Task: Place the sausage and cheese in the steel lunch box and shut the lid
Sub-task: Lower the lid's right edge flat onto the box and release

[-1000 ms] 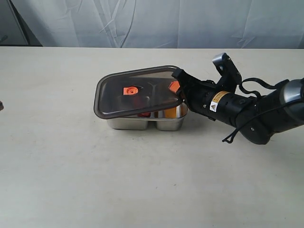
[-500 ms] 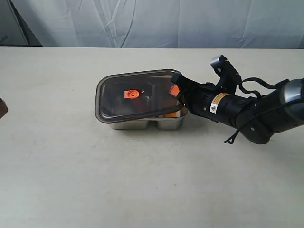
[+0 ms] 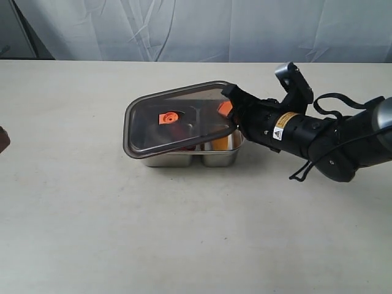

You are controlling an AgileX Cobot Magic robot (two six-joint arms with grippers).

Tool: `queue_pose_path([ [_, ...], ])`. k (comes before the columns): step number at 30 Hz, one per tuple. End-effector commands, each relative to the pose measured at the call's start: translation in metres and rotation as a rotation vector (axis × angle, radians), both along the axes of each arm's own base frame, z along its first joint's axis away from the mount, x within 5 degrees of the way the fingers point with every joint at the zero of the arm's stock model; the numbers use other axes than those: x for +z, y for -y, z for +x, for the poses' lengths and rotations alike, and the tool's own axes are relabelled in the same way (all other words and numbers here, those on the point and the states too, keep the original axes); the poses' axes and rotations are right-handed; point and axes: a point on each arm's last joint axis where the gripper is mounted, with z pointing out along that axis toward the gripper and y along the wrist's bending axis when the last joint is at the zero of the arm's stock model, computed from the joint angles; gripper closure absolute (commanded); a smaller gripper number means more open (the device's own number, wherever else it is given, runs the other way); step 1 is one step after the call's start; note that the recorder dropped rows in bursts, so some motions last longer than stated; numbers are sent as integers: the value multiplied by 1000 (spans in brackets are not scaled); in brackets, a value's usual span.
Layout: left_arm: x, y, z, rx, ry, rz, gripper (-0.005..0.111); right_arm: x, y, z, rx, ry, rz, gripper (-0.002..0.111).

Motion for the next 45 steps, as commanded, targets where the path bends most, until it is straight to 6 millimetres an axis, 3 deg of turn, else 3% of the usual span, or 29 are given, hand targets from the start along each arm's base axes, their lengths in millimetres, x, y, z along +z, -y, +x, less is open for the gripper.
queue_pose_path([
  [1, -1, 1, 1, -5, -10, -26, 54, 7, 1, 1, -31, 12, 127, 109],
  [13, -1, 1, 1, -5, -8, -23, 54, 21, -6, 2, -3, 51, 314, 109],
  [22, -1, 1, 1, -5, -8, -23, 54, 29, -7, 8, -10, 98, 343, 109],
  [32, -1, 1, 1, -5, -8, -23, 54, 16, 1, 11, -92, 44, 187, 109],
  [45, -1, 1, 1, -5, -8, -23, 54, -2, 2, 4, -47, -92, 24, 109],
])
